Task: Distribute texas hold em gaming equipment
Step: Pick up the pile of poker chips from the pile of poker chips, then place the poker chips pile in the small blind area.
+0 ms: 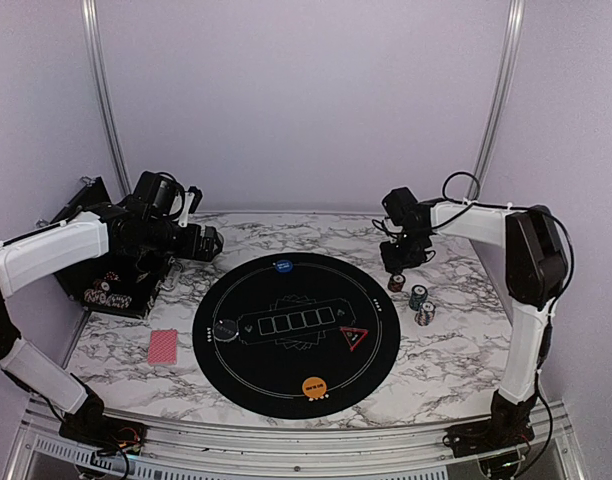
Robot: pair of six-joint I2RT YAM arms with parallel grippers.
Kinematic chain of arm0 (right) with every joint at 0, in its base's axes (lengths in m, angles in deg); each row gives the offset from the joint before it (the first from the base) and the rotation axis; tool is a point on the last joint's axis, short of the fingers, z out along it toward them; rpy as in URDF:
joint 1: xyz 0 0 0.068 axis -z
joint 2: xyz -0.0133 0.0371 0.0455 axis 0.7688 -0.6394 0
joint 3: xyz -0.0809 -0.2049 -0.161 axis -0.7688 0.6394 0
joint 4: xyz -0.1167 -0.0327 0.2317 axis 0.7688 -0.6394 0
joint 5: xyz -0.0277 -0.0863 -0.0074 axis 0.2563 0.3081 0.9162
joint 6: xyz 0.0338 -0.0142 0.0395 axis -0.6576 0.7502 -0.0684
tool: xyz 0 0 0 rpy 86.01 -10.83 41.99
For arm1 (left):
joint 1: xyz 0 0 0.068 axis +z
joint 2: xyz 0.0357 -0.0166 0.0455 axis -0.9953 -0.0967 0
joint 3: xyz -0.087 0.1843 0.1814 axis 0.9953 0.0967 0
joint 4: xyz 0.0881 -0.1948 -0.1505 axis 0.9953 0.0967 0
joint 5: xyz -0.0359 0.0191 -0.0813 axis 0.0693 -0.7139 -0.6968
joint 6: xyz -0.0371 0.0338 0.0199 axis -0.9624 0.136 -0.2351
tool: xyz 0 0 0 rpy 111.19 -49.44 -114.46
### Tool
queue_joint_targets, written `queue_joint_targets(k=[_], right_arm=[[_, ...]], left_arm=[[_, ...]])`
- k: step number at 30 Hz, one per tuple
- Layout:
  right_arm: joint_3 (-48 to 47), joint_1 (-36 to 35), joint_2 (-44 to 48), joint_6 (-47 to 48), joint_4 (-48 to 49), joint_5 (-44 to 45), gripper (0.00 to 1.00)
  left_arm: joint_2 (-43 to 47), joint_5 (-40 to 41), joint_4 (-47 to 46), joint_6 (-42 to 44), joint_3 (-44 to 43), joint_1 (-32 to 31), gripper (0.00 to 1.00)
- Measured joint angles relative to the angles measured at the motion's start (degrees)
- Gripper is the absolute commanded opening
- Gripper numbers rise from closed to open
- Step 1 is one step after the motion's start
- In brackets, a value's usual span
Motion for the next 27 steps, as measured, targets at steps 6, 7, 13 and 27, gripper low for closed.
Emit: queue_joint_targets(k=[6, 7, 13, 27], right_arm=[[-6.32, -2.38, -2.23, 0.02, -1.07, 0.66, 0.29], [-7.61, -2.91, -2.97, 0.02, -1.22, 0.70, 0.29], [-16.87, -6.23, -9.73, 0.11, -2.82, 0.68, 0.29], [-39.76, -11.26, -26.27, 0.24, -6.51, -0.68, 0.29]], left_arm=[[0.00, 0.00, 0.02, 0.00, 0.02, 0.00, 0.99], [0.00, 0.00, 0.02, 0.00, 0.00, 0.00, 0.99], [0.00, 0.04, 0.02, 0.02, 0.00, 0.00, 0.99], [0.00, -0.02, 0.04, 0.00, 0.00, 0.00, 0.99]])
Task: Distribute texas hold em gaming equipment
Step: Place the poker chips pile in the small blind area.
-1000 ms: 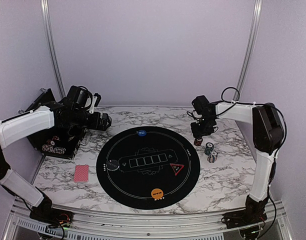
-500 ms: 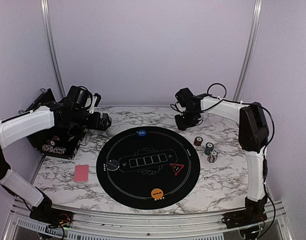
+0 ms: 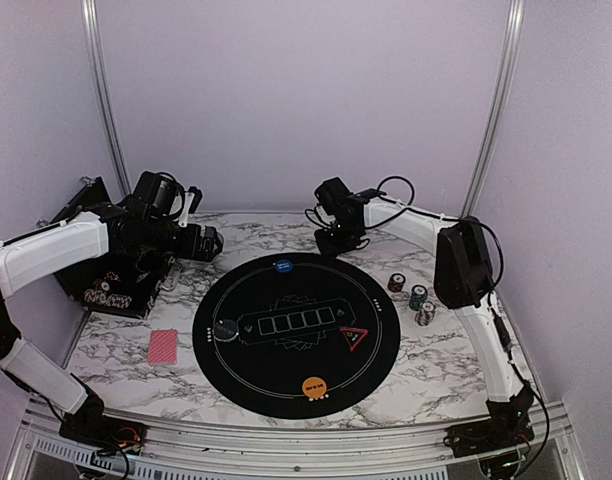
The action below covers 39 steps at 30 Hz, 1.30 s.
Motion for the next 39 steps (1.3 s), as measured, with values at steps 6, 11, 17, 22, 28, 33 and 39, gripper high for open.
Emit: queue_joint_targets(k=[6, 11, 17, 22, 28, 33, 39], right_arm=[[-4.07, -1.14, -3.96, -0.09, 0.39, -1.57, 0.29], [-5.90, -1.36, -6.67, -0.37, 1.07, -3.39, 0.30], [-8.76, -1.49, -9.20, -0.74, 2.21, -5.29, 0.30], [-8.98, -1.60, -9.60, -1.33, 3.48, -6.51, 0.31], [-11.02, -1.60, -11.78, -2.03, 4.90, -7.82, 0.33], [-11.50, -1.64, -12.39, -2.27, 5.70, -8.07, 0.53], [-11.65, -1.66, -12.57, -3.19, 6.49, -9.20, 0.68]], left_arm=[[0.00, 0.00, 0.00, 0.00, 0.00, 0.00, 0.99], [0.00, 0.00, 0.00, 0.00, 0.00, 0.00, 0.99], [0.00, 0.00, 0.00, 0.00, 0.00, 0.00, 0.99], [0.00, -0.44, 0.00, 0.00, 0.00, 0.00, 0.99], [0.00, -0.98, 0.00, 0.02, 0.00, 0.00, 0.99], [0.00, -1.11, 0.00, 0.02, 0.00, 0.00, 0.99], [0.00, -1.16, 0.02, 0.02, 0.00, 0.00, 0.99]])
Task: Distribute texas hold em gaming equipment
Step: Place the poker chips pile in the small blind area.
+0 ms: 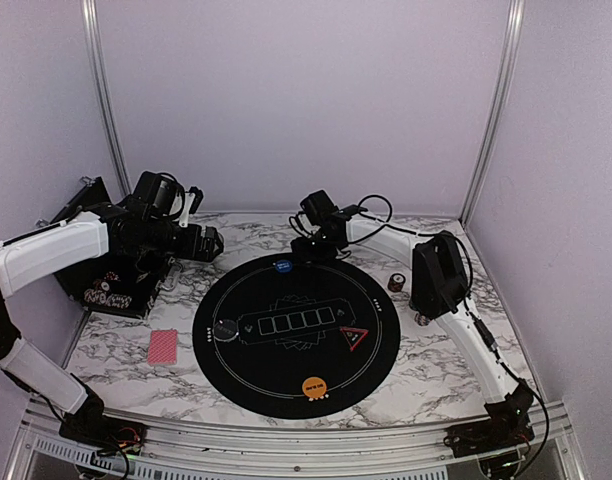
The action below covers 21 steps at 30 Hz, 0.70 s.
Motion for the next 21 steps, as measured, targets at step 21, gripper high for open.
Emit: queue_joint_targets(k=[21], right_arm=[[10.14, 0.02, 11.85, 0.83, -0.50, 5.40, 0.69]], left_arm=[[0.00, -0.37, 0.00, 0.00, 0.00, 0.00, 0.99]])
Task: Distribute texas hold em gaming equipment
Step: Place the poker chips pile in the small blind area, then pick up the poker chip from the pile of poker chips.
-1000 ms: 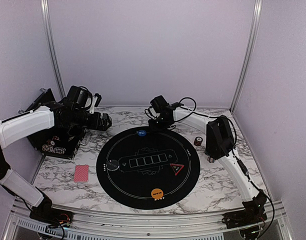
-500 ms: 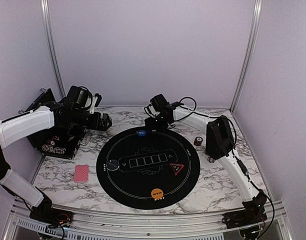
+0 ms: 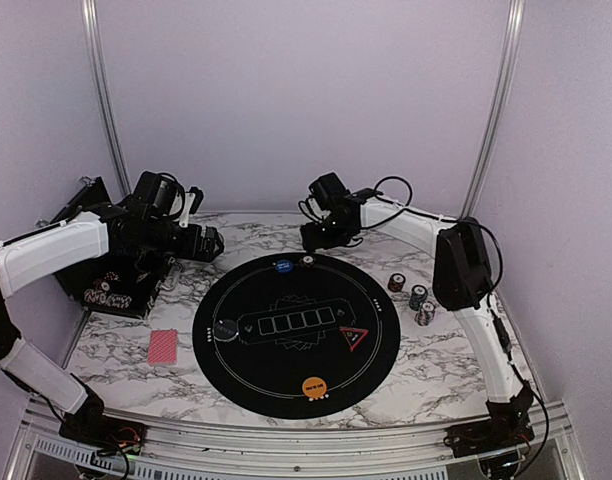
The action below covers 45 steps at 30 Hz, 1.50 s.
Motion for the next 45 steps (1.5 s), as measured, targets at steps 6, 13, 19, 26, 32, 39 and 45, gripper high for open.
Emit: queue_joint_targets(k=[6, 13, 19, 26, 32, 39, 45], right_arm=[[13.46, 0.55, 14.32, 0.63, 0.85, 4.35, 0.70], [36.46, 4.61, 28.74, 0.39, 3.23, 5.68, 0.70], [47.76, 10.51, 33.81, 0.39, 4.33, 5.53, 0.70], [49.35, 12.59, 33.79, 0.63, 5.42, 4.44, 0.70], [49.35, 14.38, 32.41, 0.92, 6.16, 3.34, 0.70], [49.35, 14.84, 28.33, 1.62, 6.51, 2.45, 0.66], [49.35, 15.02, 26.62, 1.73, 6.86, 2.45, 0.62]], left_arm=[[0.00, 0.00, 0.00, 0.00, 0.00, 0.00, 0.99], [0.00, -0.02, 0.00, -0.02, 0.00, 0.00, 0.99], [0.00, -0.04, 0.02, -0.02, 0.00, 0.00, 0.99], [0.00, -0.04, 0.00, -0.04, 0.00, 0.00, 0.99], [0.00, -0.04, 0.00, -0.04, 0.00, 0.00, 0.99], [0.00, -0.07, 0.00, -0.04, 0.02, 0.00, 0.99], [-0.02, -0.04, 0.00, -0.04, 0.00, 0.00, 0.99]])
